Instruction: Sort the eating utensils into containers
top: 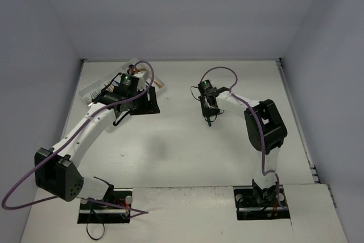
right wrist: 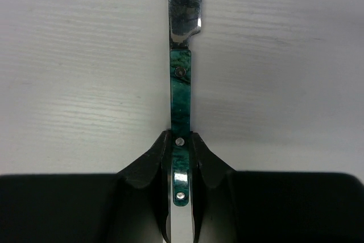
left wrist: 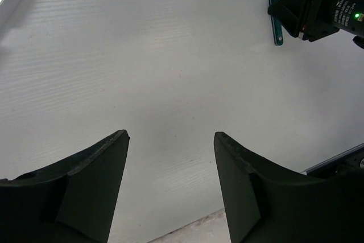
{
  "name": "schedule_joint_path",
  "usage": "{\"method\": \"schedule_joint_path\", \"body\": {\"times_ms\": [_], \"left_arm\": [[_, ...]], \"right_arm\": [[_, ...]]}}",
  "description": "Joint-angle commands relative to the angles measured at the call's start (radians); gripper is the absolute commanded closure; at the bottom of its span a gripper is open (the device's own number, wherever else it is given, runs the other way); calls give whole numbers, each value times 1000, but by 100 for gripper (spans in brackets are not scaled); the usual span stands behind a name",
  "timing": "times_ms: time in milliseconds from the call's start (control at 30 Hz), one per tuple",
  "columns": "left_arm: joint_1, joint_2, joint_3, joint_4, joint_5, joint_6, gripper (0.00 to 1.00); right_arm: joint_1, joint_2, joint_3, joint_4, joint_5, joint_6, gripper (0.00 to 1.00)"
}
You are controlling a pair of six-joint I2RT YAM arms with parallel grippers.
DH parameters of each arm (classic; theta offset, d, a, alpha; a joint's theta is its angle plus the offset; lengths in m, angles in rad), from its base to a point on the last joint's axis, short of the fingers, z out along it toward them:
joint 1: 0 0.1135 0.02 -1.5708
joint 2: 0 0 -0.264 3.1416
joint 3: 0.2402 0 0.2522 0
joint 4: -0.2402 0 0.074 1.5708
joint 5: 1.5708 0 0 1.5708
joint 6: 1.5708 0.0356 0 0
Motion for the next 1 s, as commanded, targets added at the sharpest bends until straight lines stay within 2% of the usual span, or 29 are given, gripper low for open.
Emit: {"method": "schedule_joint_path", "body": {"times_ms": [0,233,333,733,967], "left_arm": [[-13,18,64,52,61,-48,41],[-28,93,108,224,138,-160,41],[-34,127,136,233,164,-191,41],[-108,119,43,552,240,-340,41],[-122,128,20,543,206,-357,41]], "right_arm": [[70,-129,-11,44,-55,-48,100],[177,-346,-90,97,-61,19,100],[214,-419,-106,118,-71,50,100],[263,-538,-122,172,-101,106,100],[263,-567,-128,192,-125,124,100]]}}
